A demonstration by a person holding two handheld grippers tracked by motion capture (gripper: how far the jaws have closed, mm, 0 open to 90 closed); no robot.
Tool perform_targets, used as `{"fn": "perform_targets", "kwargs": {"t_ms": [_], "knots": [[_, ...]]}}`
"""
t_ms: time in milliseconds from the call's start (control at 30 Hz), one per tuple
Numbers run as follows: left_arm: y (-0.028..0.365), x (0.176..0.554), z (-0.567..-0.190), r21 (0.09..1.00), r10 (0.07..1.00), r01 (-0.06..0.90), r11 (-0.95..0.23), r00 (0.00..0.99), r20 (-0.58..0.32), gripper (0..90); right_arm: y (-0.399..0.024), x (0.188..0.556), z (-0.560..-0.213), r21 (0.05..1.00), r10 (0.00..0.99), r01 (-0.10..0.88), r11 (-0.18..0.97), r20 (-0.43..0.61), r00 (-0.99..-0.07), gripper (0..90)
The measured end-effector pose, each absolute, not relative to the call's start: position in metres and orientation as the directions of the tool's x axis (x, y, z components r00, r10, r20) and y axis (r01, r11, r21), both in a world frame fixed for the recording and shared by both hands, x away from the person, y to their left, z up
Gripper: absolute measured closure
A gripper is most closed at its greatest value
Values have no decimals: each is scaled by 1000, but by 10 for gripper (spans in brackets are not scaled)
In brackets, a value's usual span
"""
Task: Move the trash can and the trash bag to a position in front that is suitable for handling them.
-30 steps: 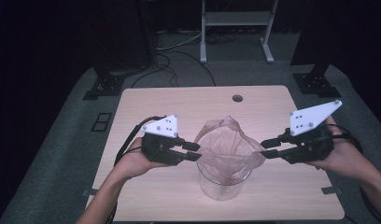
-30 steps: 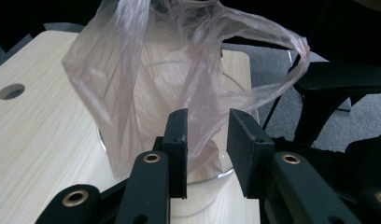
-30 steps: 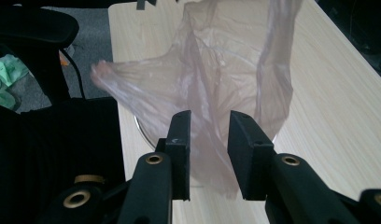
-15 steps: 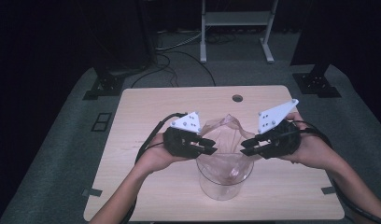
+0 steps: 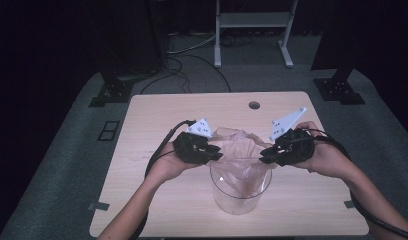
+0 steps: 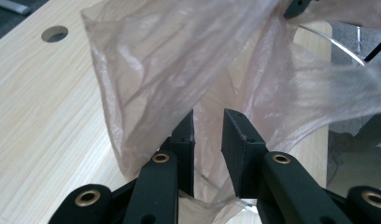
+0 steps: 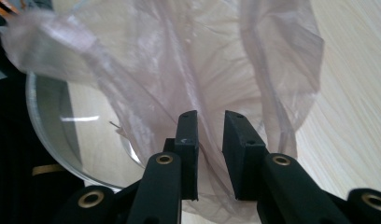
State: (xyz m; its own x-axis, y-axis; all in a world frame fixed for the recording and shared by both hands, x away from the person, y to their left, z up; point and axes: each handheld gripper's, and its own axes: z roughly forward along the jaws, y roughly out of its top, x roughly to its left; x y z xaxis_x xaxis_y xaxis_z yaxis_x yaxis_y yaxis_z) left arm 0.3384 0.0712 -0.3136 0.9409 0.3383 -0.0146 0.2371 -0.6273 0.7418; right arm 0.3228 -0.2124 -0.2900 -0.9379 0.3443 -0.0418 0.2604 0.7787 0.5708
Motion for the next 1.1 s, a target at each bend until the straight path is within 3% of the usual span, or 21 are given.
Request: {"fn": "perform_targets", "kwargs": {"t_ms": [300,467,933,1100], "knots": [[79,349,-323,729,372,287,-622,927,-48,710,-227,334,-300,570,397,318,758,-16,-918,724],[78,349,-325,725,367,291,-624,928,-56,672,-232,335,-304,577,404,334,745,7,-915,664],[85,343,-326,719,278,269,-641,954,-110,554,-242,329,-310,552,328,346,759,135,-935,485],[90,338,-322,714,253,267,-647,959,-130,553,-239,323,-312,535,301,328,779,140,-943,448]]}}
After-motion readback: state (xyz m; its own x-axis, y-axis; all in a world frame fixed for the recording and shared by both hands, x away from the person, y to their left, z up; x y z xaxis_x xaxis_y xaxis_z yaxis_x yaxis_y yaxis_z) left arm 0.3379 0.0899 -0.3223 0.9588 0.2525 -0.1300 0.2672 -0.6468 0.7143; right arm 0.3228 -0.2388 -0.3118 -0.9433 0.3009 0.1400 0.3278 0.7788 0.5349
